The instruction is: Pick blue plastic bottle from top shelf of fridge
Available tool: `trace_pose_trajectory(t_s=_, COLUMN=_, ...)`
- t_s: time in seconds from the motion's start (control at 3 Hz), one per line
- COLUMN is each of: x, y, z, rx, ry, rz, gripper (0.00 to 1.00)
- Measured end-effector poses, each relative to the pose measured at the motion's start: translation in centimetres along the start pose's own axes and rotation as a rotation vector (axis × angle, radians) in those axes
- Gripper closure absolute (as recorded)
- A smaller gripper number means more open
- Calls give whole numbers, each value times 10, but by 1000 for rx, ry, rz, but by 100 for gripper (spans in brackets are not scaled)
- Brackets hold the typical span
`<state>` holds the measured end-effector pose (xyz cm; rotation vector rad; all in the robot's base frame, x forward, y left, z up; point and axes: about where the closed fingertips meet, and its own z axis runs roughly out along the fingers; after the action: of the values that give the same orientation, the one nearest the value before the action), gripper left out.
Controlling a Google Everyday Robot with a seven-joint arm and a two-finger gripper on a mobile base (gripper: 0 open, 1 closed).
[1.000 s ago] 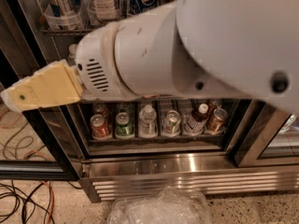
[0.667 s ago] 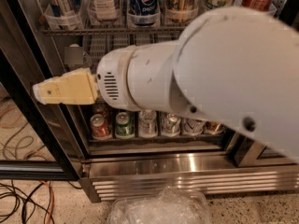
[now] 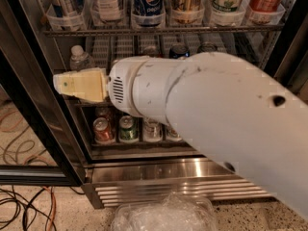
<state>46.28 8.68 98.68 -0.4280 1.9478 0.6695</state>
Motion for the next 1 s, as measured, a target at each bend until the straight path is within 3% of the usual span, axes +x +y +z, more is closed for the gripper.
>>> trace_pose_trajectory(t_s=0.33, x=-7, y=3, z=0, rx=2, ry=-20, rz=-13, gripper=0)
trace_pose_trajectory(t_s=0.67, x=-28, y=-11, z=-1, rx=37, ry=-94, rz=-17, gripper=0)
trace_pose_trajectory(t_s=1.0, x=-48, y=-39, z=-25, rx=150, ry=-212, rz=-20, gripper=0)
